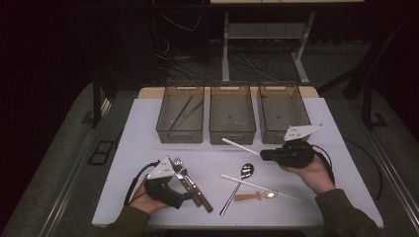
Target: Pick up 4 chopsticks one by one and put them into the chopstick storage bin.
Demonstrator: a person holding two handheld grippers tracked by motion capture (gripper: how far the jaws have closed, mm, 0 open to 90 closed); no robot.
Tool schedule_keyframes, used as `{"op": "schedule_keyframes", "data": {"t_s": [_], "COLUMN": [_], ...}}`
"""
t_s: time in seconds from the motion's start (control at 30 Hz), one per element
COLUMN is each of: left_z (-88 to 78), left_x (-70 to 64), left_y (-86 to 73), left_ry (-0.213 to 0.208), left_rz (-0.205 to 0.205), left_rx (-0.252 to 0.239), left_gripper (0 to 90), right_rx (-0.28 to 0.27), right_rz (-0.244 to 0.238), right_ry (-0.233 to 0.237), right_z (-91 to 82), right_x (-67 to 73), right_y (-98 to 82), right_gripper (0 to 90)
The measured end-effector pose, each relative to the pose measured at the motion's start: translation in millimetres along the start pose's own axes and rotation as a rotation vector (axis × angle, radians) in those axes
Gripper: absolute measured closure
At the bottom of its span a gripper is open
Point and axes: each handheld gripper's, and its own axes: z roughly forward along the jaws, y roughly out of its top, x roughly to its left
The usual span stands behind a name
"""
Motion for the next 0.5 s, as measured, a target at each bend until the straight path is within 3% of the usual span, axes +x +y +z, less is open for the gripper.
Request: {"op": "schedule_keyframes", "data": {"t_s": [0.5], "left_z": [0.2], "left_x": [-0.2], "left_y": [0.1], "left_ry": [0.003], "left_rz": [-0.019], "left_rx": [-0.012], "left_gripper": [0.0], "right_rx": [-0.022], "right_rz": [0.026], "right_ry": [-0.051], "right_z": [23.4], "right_x": [1.2], "right_y": [36.9], "right_gripper": [85.1]}}
